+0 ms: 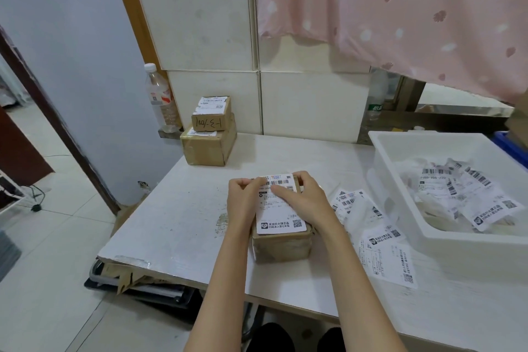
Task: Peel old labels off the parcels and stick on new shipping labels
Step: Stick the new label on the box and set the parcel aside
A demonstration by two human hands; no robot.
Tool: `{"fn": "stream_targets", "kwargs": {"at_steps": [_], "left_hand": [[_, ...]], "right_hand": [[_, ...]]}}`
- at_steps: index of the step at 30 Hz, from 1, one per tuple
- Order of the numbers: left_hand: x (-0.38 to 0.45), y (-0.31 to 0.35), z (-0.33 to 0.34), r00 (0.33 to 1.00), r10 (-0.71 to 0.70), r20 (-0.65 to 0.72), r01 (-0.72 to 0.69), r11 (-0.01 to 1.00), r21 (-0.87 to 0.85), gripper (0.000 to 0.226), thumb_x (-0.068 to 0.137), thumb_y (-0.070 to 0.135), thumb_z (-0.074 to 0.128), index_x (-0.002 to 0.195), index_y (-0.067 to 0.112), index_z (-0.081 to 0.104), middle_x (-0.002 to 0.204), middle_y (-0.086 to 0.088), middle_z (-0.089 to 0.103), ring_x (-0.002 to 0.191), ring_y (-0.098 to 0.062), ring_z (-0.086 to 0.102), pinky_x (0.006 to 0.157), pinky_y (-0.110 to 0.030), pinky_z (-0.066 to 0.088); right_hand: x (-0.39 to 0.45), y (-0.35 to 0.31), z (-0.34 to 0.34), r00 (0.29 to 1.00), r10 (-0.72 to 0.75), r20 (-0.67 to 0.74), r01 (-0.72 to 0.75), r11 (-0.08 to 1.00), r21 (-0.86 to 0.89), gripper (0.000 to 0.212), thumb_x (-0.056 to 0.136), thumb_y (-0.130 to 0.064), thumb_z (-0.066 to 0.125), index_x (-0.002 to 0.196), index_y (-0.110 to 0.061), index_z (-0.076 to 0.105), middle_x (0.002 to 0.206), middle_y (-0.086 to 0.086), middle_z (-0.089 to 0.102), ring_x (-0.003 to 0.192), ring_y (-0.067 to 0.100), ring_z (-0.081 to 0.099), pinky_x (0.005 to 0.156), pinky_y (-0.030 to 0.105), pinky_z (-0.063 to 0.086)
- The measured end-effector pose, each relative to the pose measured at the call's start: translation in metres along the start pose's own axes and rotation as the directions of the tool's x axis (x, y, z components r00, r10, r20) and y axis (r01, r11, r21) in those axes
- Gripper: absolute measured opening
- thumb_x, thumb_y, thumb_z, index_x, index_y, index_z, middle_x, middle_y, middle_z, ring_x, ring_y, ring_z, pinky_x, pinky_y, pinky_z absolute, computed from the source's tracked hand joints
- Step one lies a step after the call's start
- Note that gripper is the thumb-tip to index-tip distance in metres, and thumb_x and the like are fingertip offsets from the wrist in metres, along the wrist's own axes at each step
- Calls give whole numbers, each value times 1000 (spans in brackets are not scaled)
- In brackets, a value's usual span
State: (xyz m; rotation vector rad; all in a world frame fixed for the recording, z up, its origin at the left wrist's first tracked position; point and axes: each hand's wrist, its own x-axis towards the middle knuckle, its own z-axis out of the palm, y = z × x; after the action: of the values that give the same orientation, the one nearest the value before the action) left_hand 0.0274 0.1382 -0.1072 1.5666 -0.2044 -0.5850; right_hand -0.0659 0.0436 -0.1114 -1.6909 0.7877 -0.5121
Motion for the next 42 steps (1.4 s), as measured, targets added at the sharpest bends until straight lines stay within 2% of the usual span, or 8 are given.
{"fn": "stream_targets", "kwargs": {"at_steps": [4,7,14,22,27,35,38,42], "left_hand": [[0,-5,-4,999,4,38,-5,1000,25,64,65,43,79,105,-1,55,106,-20,68,92,-31,71,63,-36,53],[-6,-6,-10,999,46,-18,-43,990,131,57,60,47,81,97,14,52,107,-10,65,93,-24,69,76,-42,58],[-27,-12,-21,990,139,38,-141,986,85,40,76,15,83,111,11,62,101,-2,71,88,-14,71,58,-21,55],[-33,-17,-12,964,236,-123,-210,959,190,33,76,32,83,102,18,67,95,7,72,90,-10,68,85,-41,57],[-41,-22,-26,972,226,69,-228,974,16,37,81,14,78,117,14,66,108,1,73,101,-11,68,73,-19,55],[-57,-35,-46,950,186,252,-179,982,-53,85,69,30,86,143,25,43,142,12,50,130,-7,47,104,-29,40],[-61,-38,-43,981,140,137,-144,989,22,76,80,42,76,144,20,42,140,10,46,128,-11,47,95,-27,39],[-65,-38,-39,974,78,211,-77,997,-13,58,81,48,72,129,17,62,121,-2,69,90,-8,68,62,-14,50]], "right_hand": [[-4,1,0,1000,21,-11,-20,997,78,39,83,-34,75,114,-23,54,119,0,57,98,18,66,75,32,56],[-6,-1,0,1000,9,-15,-8,997,83,39,85,-33,74,115,-21,53,118,1,58,96,17,66,72,30,56],[-11,-5,-4,998,-10,-67,5,998,-69,62,80,-42,76,134,-21,52,133,1,52,111,19,61,92,34,52],[-51,13,-23,998,40,40,-48,971,235,51,75,-10,82,119,-15,57,118,-2,68,97,-3,66,81,17,53],[-52,15,-19,999,15,51,-28,963,270,40,78,-5,77,110,-21,60,118,-1,68,111,8,63,95,27,52],[-66,4,-19,1000,14,7,-15,966,259,34,83,-9,72,114,-21,62,118,0,68,92,3,66,75,12,50],[-70,4,-9,991,17,-133,-23,999,-44,50,79,-40,76,122,-23,59,125,-7,55,112,8,55,98,28,45],[-81,-2,1,993,-9,-114,-9,987,-158,41,88,-43,64,122,-21,56,118,-8,64,104,12,58,91,31,48]]}}
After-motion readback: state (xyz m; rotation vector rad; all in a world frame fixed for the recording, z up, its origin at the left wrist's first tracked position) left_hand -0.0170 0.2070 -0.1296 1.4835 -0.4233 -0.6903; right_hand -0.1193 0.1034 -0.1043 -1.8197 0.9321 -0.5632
